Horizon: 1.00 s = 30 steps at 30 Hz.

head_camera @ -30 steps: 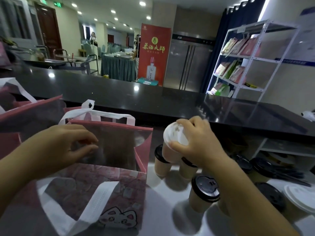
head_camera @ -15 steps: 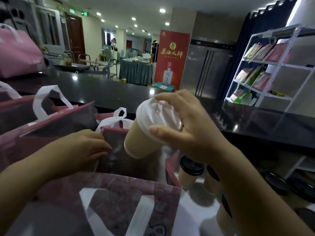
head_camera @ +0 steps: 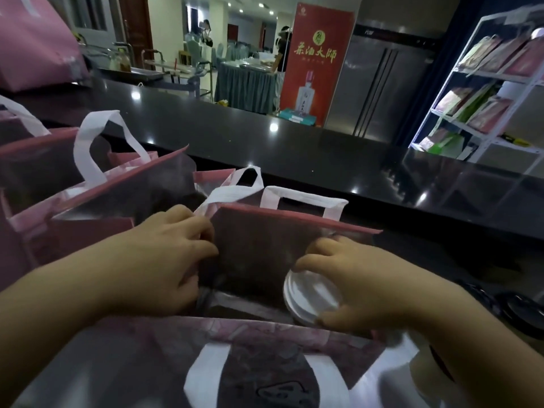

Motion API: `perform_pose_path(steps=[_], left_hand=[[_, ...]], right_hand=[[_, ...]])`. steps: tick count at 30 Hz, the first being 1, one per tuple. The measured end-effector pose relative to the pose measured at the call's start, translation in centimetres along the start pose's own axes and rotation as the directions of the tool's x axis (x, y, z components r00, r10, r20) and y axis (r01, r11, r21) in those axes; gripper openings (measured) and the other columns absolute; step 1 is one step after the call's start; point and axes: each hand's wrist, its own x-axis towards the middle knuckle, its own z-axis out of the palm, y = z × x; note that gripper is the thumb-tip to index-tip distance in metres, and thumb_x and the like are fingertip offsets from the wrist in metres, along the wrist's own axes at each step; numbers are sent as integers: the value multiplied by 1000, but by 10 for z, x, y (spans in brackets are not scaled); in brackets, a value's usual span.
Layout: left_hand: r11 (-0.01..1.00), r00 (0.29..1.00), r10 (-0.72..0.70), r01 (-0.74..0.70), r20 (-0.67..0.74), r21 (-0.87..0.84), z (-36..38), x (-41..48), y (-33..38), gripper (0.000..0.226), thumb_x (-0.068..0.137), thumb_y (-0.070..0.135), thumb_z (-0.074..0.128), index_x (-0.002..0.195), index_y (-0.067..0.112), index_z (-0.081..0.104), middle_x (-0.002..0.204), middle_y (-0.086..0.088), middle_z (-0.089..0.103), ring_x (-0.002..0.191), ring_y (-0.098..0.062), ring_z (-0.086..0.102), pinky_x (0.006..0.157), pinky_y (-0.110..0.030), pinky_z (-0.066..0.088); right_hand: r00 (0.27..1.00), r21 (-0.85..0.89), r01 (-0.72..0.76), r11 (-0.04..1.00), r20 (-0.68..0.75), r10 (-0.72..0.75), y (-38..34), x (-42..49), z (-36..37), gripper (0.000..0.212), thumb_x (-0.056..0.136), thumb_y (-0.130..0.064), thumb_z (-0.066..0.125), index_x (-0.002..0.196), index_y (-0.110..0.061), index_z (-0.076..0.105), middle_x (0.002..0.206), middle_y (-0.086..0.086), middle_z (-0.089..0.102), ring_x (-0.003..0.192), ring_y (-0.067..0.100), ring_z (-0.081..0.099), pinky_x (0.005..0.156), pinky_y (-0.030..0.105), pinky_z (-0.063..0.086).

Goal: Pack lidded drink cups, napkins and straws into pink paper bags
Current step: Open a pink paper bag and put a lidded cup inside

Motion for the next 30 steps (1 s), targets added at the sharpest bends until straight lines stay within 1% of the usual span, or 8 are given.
perform_pose_path(steps=[2, 5, 11, 13, 17, 22, 25, 30], left_hand=[[1000, 998, -11, 10, 68, 22, 2, -1, -7, 80, 65, 70, 26, 139, 40, 24, 144, 17, 16, 123, -8, 10, 108, -27, 18], [999, 992, -12, 7, 128, 39, 5, -4, -11, 107, 50, 87, 22, 141, 41, -9, 147, 24, -16, 126, -4, -12, 108, -29, 2], [999, 991, 13, -18, 131, 36, 9, -2, -7, 121, 39, 91, 28, 120, 42, -46, 141, 20, -30, 125, -11, -27, 94, -28, -12], [999, 992, 17, -21, 124, 28, 11, -1, -7, 122, 38, 91, 30, 115, 41, -51, 143, 13, -33, 126, -12, -27, 94, -29, -10], [999, 992, 25, -29, 124, 25, 12, 1, -8, 121, 39, 92, 31, 109, 41, -53, 137, 13, -41, 127, -10, -26, 95, -29, -8], [999, 996, 42, -44, 74, 21, 15, 1, -8, 128, 38, 93, 30, 127, 36, -41, 145, 11, -30, 130, -13, -20, 97, -30, -6], [999, 998, 41, -42, 57, 4, 16, 2, -6, 128, 39, 92, 33, 132, 33, -32, 148, 9, -24, 133, -14, -16, 100, -31, -3], [1000, 998, 20, -21, 61, 18, 15, 2, -4, 124, 44, 92, 28, 135, 31, -29, 150, 5, -25, 133, -13, -18, 103, -32, -2]], right_hand=[[998, -18, 12, 1000, 58, -11, -2, 4, 3, 66, 73, -52, 62, 131, -41, 34, 122, -12, 43, 106, 12, 42, 83, 27, 46], [995, -34, 24, 999, 92, -21, -6, 12, 1, 67, 75, -46, 66, 131, -42, 30, 124, -10, 42, 105, 13, 43, 77, 25, 45], [989, 39, 106, 994, 102, -110, -20, 42, -7, 72, 74, -47, 69, 132, -43, 26, 123, -7, 40, 101, 13, 43, 74, 28, 45], [981, 46, 159, 986, 108, -163, -27, 54, -5, 72, 75, -46, 70, 133, -40, 28, 124, -6, 40, 105, 16, 45, 76, 29, 45], [964, 27, 233, 972, 125, -235, -41, 75, 6, 74, 76, -43, 71, 136, -29, 30, 128, 1, 40, 109, 21, 45, 82, 27, 40], [943, 31, 280, 959, 177, -281, -50, 87, 22, 79, 78, -38, 71, 143, -24, 27, 134, 7, 38, 113, 26, 44, 85, 31, 40], [929, 19, 312, 950, 204, -309, -53, 89, 26, 80, 79, -36, 70, 145, -26, 25, 136, 8, 37, 114, 26, 43, 88, 33, 42], [900, -81, 380, 922, 264, -348, -54, 90, 34, 79, 81, -32, 70, 145, -23, 25, 141, 13, 32, 116, 32, 42, 92, 43, 46]])
